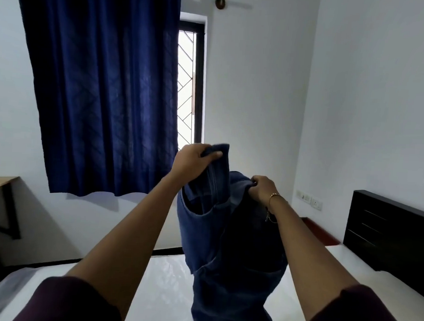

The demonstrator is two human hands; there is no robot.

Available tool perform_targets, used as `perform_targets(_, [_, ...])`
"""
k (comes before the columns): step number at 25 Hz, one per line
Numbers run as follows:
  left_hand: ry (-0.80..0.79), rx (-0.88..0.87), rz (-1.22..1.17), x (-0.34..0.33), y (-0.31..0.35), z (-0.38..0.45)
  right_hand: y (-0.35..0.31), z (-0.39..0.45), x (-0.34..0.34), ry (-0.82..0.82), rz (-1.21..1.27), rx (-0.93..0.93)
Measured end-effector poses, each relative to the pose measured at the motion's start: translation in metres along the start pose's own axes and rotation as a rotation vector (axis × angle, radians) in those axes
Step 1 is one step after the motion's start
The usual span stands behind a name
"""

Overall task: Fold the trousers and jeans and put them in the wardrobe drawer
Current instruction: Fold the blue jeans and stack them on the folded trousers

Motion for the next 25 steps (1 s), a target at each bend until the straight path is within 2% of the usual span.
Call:
perform_targets(2, [0.05, 0.07, -0.19, -0.005, -0.005, 0.009, 0.01, 0.002, -0.009, -0.142, 0.105, -0.014])
perform_targets(5, [0.004, 0.147, -0.489, -0.032, -0.001, 0.009, 0.005, -0.001, -0.014, -0.264, 0.356, 0.063])
perform_targets(7, [-0.026, 0.174, -0.692, -0.045, 0.006, 0.013, 0.005, -0.001, -0.008, -0.253, 0.459, 0.105])
perform_targets(10, [-0.03, 0.188, -0.844, -0.052, 0.006, 0.02, 0.02, 0.0, 0.003, -0.184, 0.533, 0.082])
perform_targets(11, [-0.012, 0.195, -0.863, -0.052, 0.003, 0.021, 0.029, 0.002, 0.004, -0.169, 0.442, 0.062])
perform_targets(14, [0.082, 0.237, -0.929, -0.047, -0.011, 0.019, 0.061, 0.007, -0.003, -0.124, -0.074, 0.004])
perform_targets(17, [0.172, 0.28, -0.857, -0.042, -0.024, 0.015, 0.071, 0.01, -0.01, -0.072, -0.174, 0.017])
perform_targets(20, [0.242, 0.307, -0.87, -0.035, -0.035, 0.012, 0.061, 0.007, -0.02, -0.021, -0.293, 0.192])
perform_targets(21, [0.265, 0.315, -0.887, -0.03, -0.039, 0.012, 0.054, 0.003, -0.022, 0.031, -0.362, 0.312])
perform_targets(23, [0.316, 0.325, -0.892, -0.018, -0.047, 0.016, 0.046, -0.011, -0.024, 0.243, -0.541, 0.565])
perform_targets(25, [0.361, 0.341, -0.864, -0.009, -0.056, 0.02, 0.055, -0.02, -0.034, 0.318, -0.719, 0.679])
Point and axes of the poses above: each hand's wrist, its own z-axis towards the middle knuckle, its own x-axis out of the back of the hand, y = z × x, the point moved 9 cm from there along z, towards the middle knuckle, and after that the axes turned 5 degrees about z, right-handed, at the moved point
